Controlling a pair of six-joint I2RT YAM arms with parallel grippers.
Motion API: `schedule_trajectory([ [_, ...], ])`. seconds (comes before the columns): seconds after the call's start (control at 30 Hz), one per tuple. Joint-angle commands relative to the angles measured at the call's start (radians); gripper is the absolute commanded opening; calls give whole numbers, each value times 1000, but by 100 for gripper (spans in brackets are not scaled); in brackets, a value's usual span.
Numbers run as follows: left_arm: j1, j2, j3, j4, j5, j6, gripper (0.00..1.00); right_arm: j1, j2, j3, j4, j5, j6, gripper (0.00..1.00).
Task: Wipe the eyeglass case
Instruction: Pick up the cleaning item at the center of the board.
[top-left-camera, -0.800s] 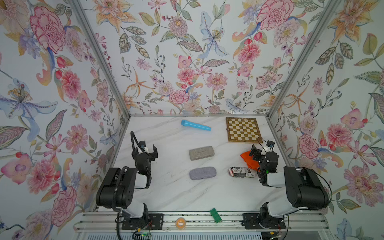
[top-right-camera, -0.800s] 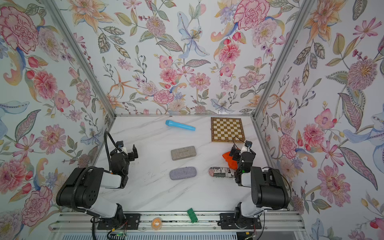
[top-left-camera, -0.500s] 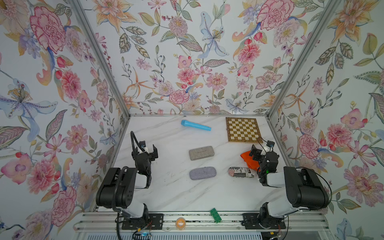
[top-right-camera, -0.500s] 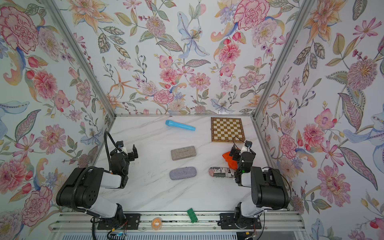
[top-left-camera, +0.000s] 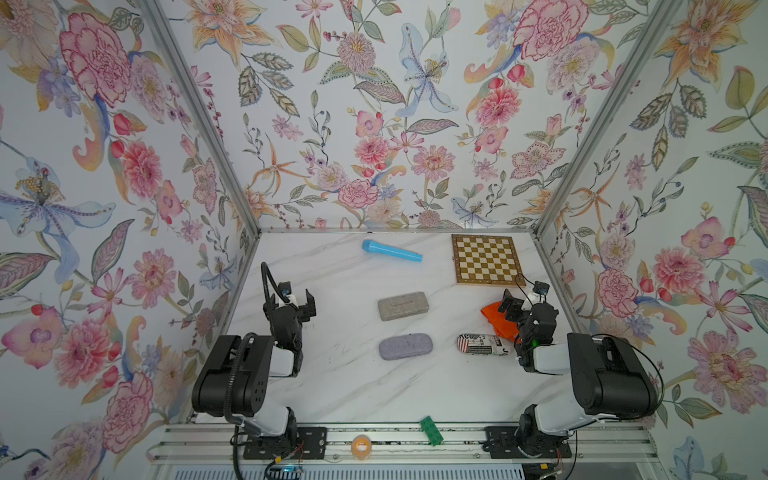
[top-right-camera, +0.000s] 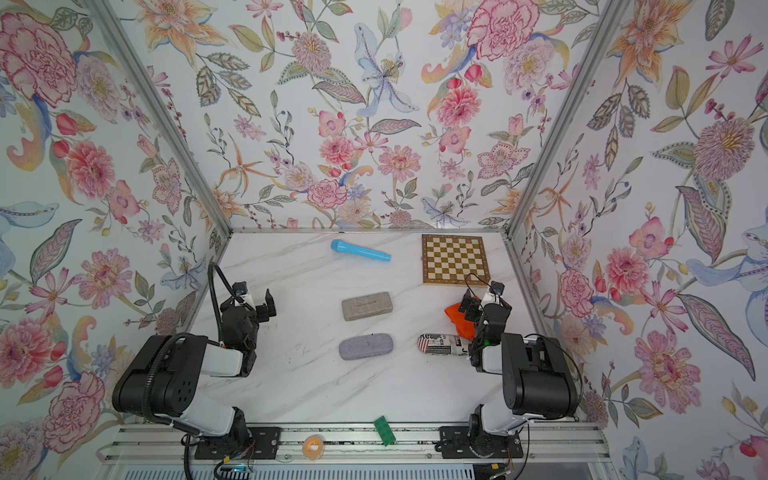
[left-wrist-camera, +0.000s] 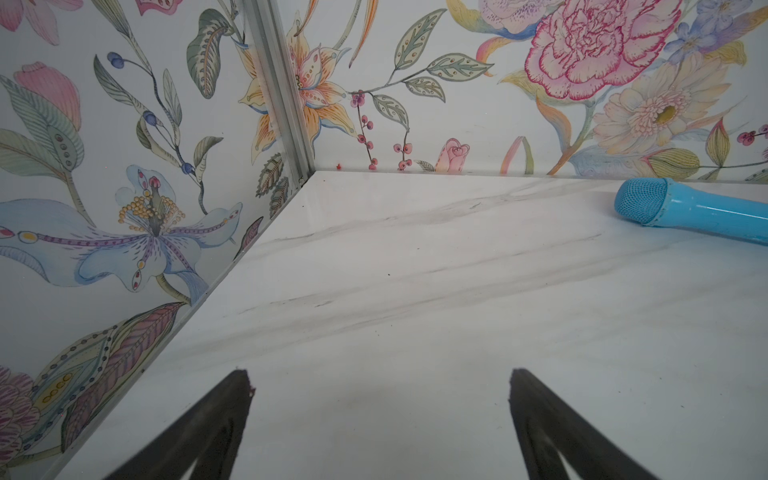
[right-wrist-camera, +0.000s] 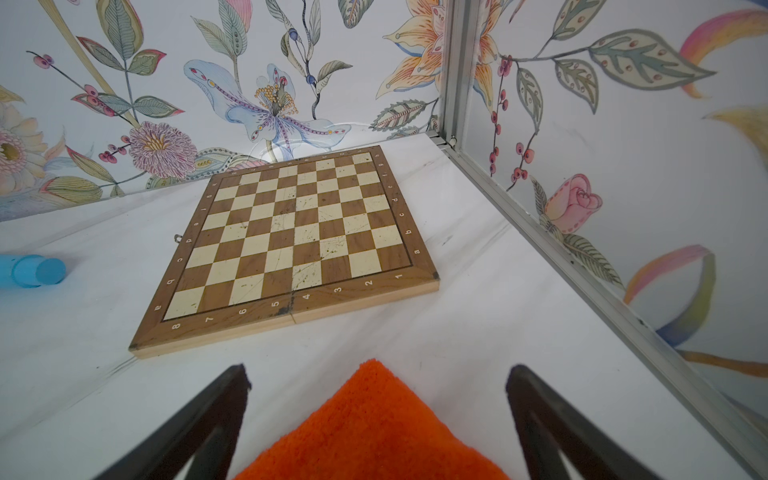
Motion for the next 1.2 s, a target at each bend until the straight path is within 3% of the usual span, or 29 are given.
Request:
schedule_trajectory([
  [0.0, 5, -8, 6, 22, 7, -5, 99, 4, -4, 4, -8, -6, -7, 99],
  [0.7, 4, -8, 6, 22, 3, -4, 99, 0, -5, 2, -6, -12, -5, 99],
  [0.8, -5, -15, 10, 9, -59, -13, 99, 3, -45, 0, -27, 44, 10, 98],
  [0.9, -5, -95, 40, -116, -99, -25, 99, 1, -187, 71, -271, 80, 22, 96],
  [1.0, -16, -195, 160, -396, -165, -35, 99, -2, -293, 196, -560, 93, 38, 90],
  [1.17, -68, -298, 407, -819, -237, -120, 99, 4, -332, 439, -1053, 75, 83, 86],
])
